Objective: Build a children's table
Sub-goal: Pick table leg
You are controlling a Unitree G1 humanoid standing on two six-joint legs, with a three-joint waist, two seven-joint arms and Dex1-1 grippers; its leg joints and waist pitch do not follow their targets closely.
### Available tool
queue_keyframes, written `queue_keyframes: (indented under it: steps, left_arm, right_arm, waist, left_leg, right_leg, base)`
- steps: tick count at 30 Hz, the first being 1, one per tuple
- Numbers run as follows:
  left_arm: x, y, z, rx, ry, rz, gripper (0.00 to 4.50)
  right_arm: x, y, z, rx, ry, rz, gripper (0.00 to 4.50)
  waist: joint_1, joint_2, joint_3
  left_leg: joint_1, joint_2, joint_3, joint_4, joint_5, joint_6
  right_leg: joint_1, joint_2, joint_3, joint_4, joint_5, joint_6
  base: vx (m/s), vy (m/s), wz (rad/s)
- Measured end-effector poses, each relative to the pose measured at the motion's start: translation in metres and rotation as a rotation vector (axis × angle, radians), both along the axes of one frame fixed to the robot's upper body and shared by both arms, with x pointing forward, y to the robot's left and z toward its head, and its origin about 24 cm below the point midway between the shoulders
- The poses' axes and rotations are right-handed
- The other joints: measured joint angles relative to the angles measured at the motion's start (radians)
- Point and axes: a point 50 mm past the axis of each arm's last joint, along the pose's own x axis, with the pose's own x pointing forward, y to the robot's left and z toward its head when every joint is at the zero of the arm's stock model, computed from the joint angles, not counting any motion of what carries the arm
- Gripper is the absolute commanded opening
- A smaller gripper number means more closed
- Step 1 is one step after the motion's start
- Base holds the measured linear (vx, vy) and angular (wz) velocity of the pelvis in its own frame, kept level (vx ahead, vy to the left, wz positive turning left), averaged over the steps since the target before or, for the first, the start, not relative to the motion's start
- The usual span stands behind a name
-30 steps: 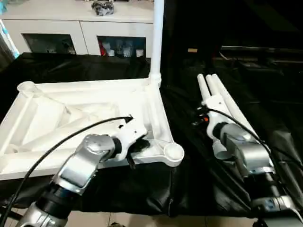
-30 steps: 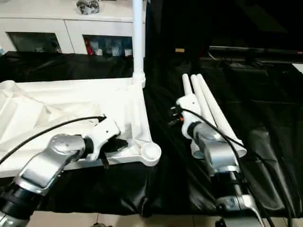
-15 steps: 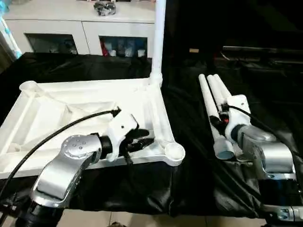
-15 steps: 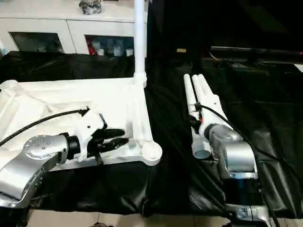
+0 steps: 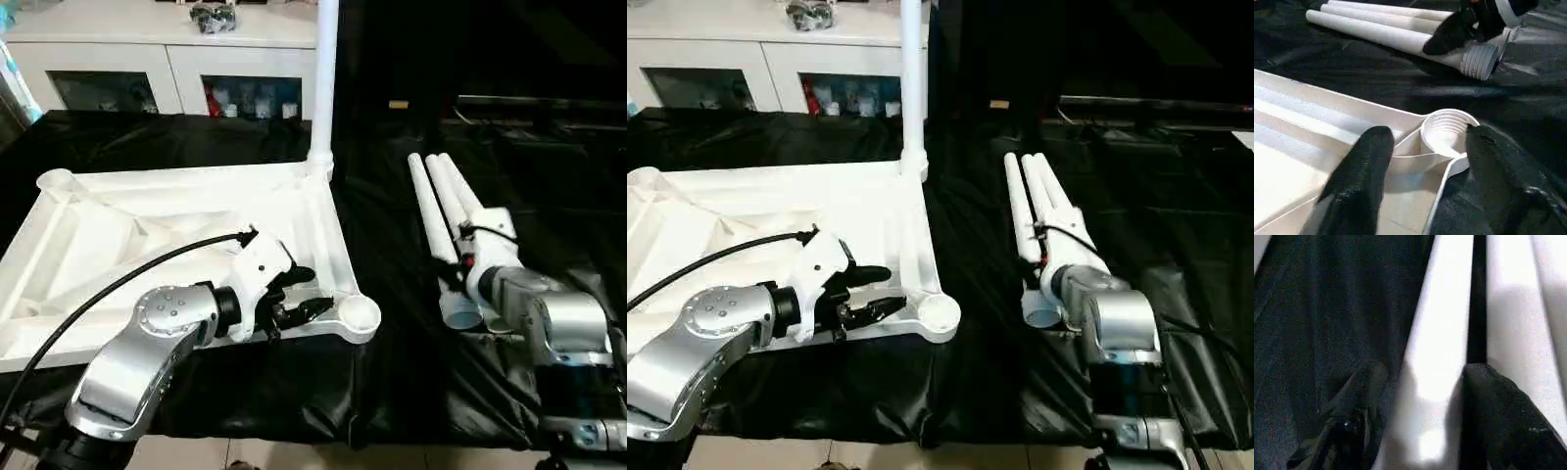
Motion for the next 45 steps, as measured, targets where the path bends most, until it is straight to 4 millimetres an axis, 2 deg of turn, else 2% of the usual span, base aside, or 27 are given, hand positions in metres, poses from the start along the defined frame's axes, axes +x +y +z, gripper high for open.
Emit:
queue_keyframes:
  steps: [7,8,17,25,28,35,40,45]
  left_arm:
    - [0.000,0.000,0.000,0.006,-0.005,0.007,2.90]
    - [0.000,0.000,0.000,0.006,-0.006,0.006,2.98]
    - [-0.001,-0.002,0.003,-0.002,-0.003,-0.006,2.98]
    - [0.000,-0.002,0.005,-0.010,-0.011,0.008,2.98]
    - [0.008,-0.007,0.014,-0.048,-0.055,0.037,2.98]
    - [0.027,-0.022,0.033,-0.219,-0.091,0.123,2.98]
    - [0.036,-0.040,0.046,-0.376,-0.047,0.123,2.98]
    - [0.050,-0.054,0.062,-0.583,0.054,0.159,2.98]
  right_arm:
    - [0.005,0.000,-0.002,0.023,0.062,-0.009,2.86]
    - [0.006,0.000,-0.003,0.032,0.077,-0.008,2.59]
    - [0.019,-0.002,-0.001,0.056,0.135,-0.005,1.97]
    - [0.020,-0.006,-0.002,0.080,0.131,-0.029,1.88]
    - [0.024,-0.007,0.006,0.173,0.044,-0.048,1.87]
    - [0.029,0.000,0.048,0.456,-0.338,0.054,1.86]
    - [0.018,0.011,0.060,0.684,-0.479,0.155,1.86]
    - [-0.003,0.022,0.079,0.870,-0.588,0.374,1.86]
  waist:
    - [0.003,-0.001,0.000]
    - [0.003,-0.001,0.000]
    - [0.002,-0.007,-0.001]
    - [0.003,-0.009,-0.002]
    - [0.006,-0.008,-0.001]
    - [0.005,-0.008,-0.001]
    - [0.007,-0.007,-0.001]
    - [0.018,-0.008,-0.001]
  left_leg:
    - [0.000,0.000,0.000,0.000,0.001,-0.001]
    - [0.000,0.000,0.000,0.000,0.001,-0.001]
    - [0.000,0.000,0.000,0.002,0.001,-0.001]
    - [0.000,0.000,0.000,0.005,0.001,-0.001]
    - [0.000,0.000,0.000,0.006,0.001,-0.001]
    - [-0.001,0.001,0.000,0.006,0.001,-0.001]
    - [-0.003,0.001,0.000,0.007,0.001,-0.001]
    - [-0.003,0.001,0.000,0.008,0.001,0.000]
  right_leg:
    - [0.000,0.000,0.000,0.000,0.000,0.000]
    - [0.000,0.000,0.000,0.000,0.000,0.000]
    - [0.000,0.000,0.000,0.002,0.000,0.000]
    - [-0.001,0.000,0.001,0.006,0.000,0.000]
    - [-0.001,-0.001,0.001,0.008,0.000,0.000]
    - [-0.001,0.000,0.000,0.008,0.000,0.001]
    - [-0.002,0.000,0.000,0.007,0.000,0.001]
    - [-0.001,-0.001,0.000,0.006,0.000,0.001]
  base:
    - [0.000,0.000,0.00]
    - [0.000,0.000,0.00]
    - [0.000,0.000,0.00]
    - [0.000,0.000,0.00]
    - [0.000,0.000,0.00]
    - [0.000,0.000,0.00]
    - [0.000,0.000,0.00]
    - [0.000,0.000,0.00]
